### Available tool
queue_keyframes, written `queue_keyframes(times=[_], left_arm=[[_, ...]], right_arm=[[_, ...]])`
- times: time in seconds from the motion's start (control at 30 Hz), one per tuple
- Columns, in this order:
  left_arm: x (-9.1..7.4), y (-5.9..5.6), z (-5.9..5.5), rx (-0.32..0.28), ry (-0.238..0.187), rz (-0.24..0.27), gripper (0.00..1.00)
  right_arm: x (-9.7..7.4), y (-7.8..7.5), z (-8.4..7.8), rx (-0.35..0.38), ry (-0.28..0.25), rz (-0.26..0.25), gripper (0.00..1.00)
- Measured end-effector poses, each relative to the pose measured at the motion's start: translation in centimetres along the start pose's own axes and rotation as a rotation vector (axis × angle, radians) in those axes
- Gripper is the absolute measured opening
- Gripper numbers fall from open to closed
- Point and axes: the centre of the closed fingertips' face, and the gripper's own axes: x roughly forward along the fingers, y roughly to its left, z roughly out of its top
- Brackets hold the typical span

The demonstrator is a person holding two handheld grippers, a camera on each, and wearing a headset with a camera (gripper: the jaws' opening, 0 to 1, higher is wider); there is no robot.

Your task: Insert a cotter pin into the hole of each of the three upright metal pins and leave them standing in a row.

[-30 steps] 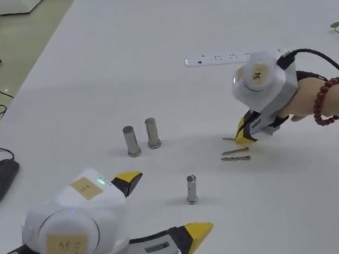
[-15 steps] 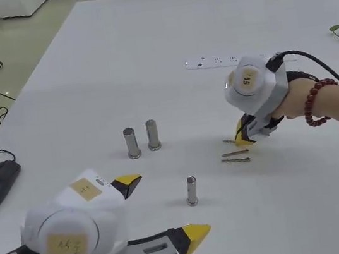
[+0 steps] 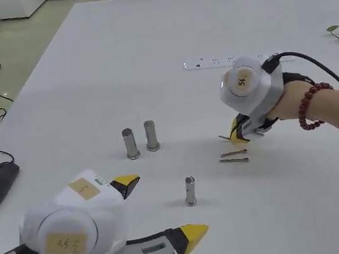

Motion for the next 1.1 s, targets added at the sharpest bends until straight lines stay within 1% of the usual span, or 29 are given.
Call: queue_keyframes(times=[0.1,0.17,0.2,0.27,0.47,0.6,0.7,0.8,0.93,1.0,1.1], left_arm=[[0.0,0.0,0.0,-0.008,-0.001,-0.001,0.74],[0.0,0.1,0.0,-0.012,0.001,-0.004,0.73],[0.0,0.0,0.0,-0.013,0.002,-0.006,0.73],[0.0,0.0,0.1,-0.013,0.001,-0.005,0.72],[0.0,0.1,0.6,-0.030,-0.004,-0.003,0.68],[-0.2,0.3,1.0,-0.059,-0.020,0.006,0.63],[-0.4,0.4,1.2,-0.075,-0.030,0.011,0.62],[-0.8,0.4,1.4,-0.074,-0.033,0.016,0.60],[-1.0,0.3,1.6,-0.076,-0.038,0.012,0.58],[-1.1,0.1,1.6,-0.073,-0.033,0.006,0.56],[-1.1,-0.3,1.7,-0.069,-0.031,-0.003,0.54]], right_arm=[[-0.4,-0.1,0.3,-0.039,0.004,-0.024,0.02],[-0.7,-0.1,0.5,-0.048,-0.001,-0.030,0.02],[-0.7,-0.4,0.6,-0.050,-0.011,-0.034,0.02],[-1.2,-0.4,0.9,-0.052,-0.027,-0.040,0.02],[-2.4,-0.1,1.7,-0.075,-0.068,-0.063,0.02],[-3.6,0.6,2.6,-0.107,-0.106,-0.077,0.02],[-4.4,1.1,2.9,-0.136,-0.119,-0.093,0.02],[-5.6,1.9,3.4,-0.158,-0.142,-0.102,0.02],[-6.6,2.9,3.7,-0.179,-0.157,-0.112,0.02],[-7.1,3.4,3.7,-0.176,-0.171,-0.107,0.02],[-7.6,4.3,3.8,-0.172,-0.190,-0.098,0.02]])
